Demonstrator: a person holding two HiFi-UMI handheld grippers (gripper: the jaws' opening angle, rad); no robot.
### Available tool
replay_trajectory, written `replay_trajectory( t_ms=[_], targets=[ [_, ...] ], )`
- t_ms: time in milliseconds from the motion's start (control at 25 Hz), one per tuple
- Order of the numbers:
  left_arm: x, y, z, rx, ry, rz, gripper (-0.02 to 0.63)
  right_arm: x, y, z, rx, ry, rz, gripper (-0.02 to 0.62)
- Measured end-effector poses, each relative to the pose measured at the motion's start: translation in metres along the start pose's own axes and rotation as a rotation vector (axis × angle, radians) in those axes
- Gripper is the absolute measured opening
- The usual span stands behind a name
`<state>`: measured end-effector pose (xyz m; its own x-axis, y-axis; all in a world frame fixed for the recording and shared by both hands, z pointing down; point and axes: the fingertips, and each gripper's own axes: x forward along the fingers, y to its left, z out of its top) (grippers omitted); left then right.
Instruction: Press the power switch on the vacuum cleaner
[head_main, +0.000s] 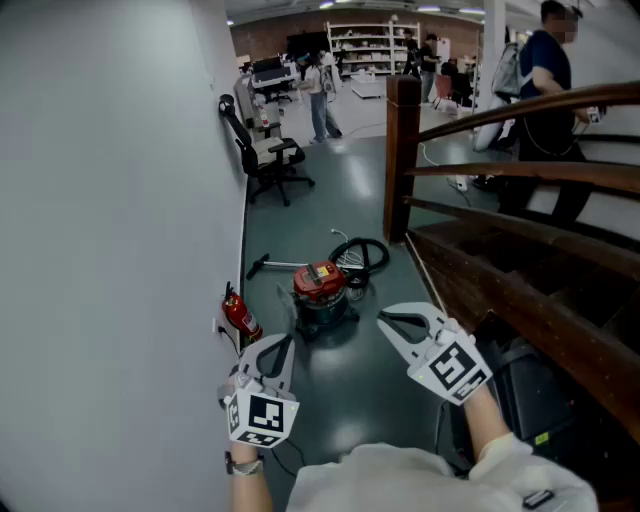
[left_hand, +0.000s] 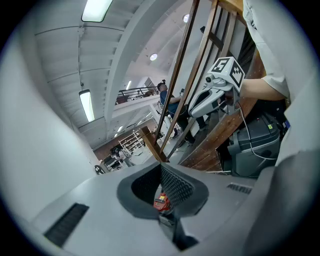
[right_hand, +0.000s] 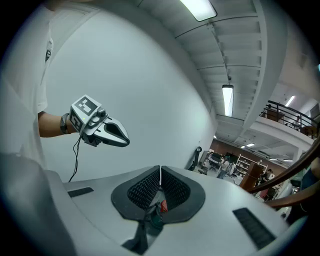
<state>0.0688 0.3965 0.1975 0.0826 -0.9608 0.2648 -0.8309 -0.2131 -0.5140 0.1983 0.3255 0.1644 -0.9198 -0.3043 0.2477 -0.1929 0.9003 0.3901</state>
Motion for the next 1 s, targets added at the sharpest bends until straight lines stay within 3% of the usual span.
replay_trajectory(
  t_ms=[320, 520, 720, 1000],
  targets=[
    [0.001, -0.005, -0.003, -0.003, 0.006, -0.016, -0.003, 0.001, 0.003, -0.004, 0.011, 0.004, -0.004, 0.031],
    [0.001, -0.009, -0.001, 0.000, 0.007, -0.027, -0.003, -0.003, 0.000, -0.001, 0.105, -0.051, 0.002, 0.031],
    [0.002, -0.015, 0.000, 0.005, 0.009, -0.040, -0.002, -0.006, 0.006, -0.006, 0.111, -0.044, 0.048, 0.031],
    [-0.001, -0.019, -0.006, 0.006, 0.020, -0.050, -0.002, -0.005, 0.006, -0.005, 0.141, -0.033, 0.040, 0.029]
  ],
)
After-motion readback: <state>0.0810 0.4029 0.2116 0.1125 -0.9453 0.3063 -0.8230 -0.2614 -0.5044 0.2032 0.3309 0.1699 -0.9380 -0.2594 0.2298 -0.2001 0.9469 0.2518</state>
